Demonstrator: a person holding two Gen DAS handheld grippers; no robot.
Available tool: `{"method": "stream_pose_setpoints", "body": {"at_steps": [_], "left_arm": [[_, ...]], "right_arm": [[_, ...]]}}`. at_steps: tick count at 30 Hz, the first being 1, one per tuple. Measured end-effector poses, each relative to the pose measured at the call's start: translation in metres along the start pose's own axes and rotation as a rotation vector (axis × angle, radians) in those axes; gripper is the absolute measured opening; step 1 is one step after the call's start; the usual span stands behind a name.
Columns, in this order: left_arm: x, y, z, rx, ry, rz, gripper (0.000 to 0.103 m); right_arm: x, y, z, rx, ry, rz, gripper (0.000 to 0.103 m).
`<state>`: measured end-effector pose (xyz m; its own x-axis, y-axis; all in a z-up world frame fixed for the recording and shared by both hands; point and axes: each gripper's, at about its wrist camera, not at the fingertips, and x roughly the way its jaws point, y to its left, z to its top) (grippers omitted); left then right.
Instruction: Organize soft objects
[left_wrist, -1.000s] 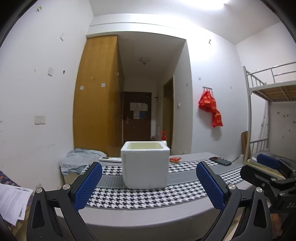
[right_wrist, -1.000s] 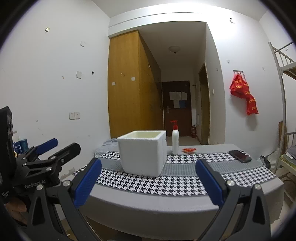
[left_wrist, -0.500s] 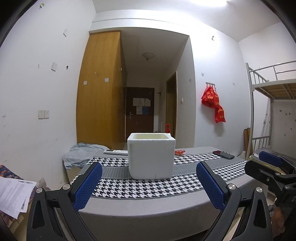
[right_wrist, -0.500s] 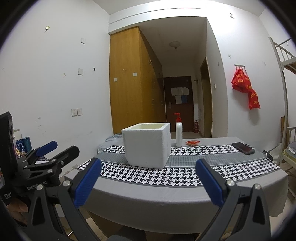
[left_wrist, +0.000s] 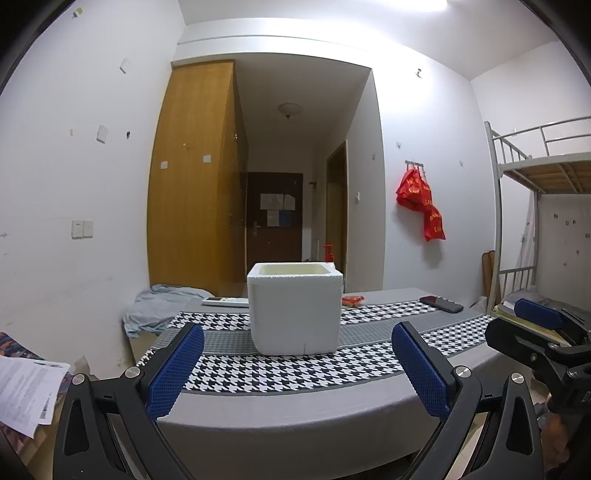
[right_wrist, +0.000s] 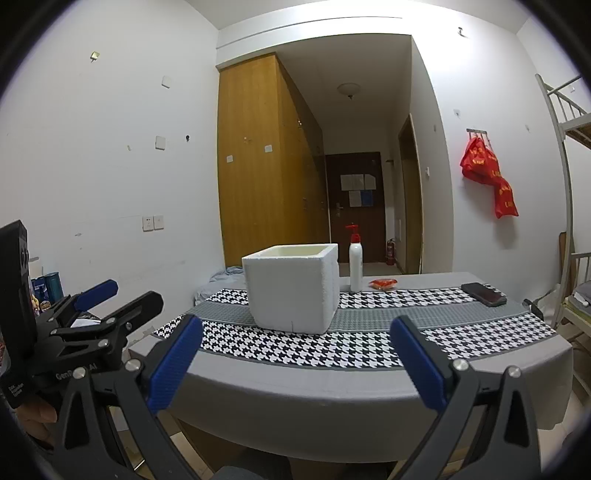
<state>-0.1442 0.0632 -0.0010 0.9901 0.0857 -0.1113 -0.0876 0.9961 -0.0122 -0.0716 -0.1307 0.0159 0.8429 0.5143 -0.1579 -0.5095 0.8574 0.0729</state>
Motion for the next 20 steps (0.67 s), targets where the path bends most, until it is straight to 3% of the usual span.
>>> {"method": "stream_pose_setpoints", "body": {"at_steps": [20], "left_arm": [[0.0012,-0.0039,-0.0005,0.007,0.005,-0.008,0.102]], "right_arm": [[0.004,-0.0002,0.0022,-0.005,0.009,0.006,0.103]]}}
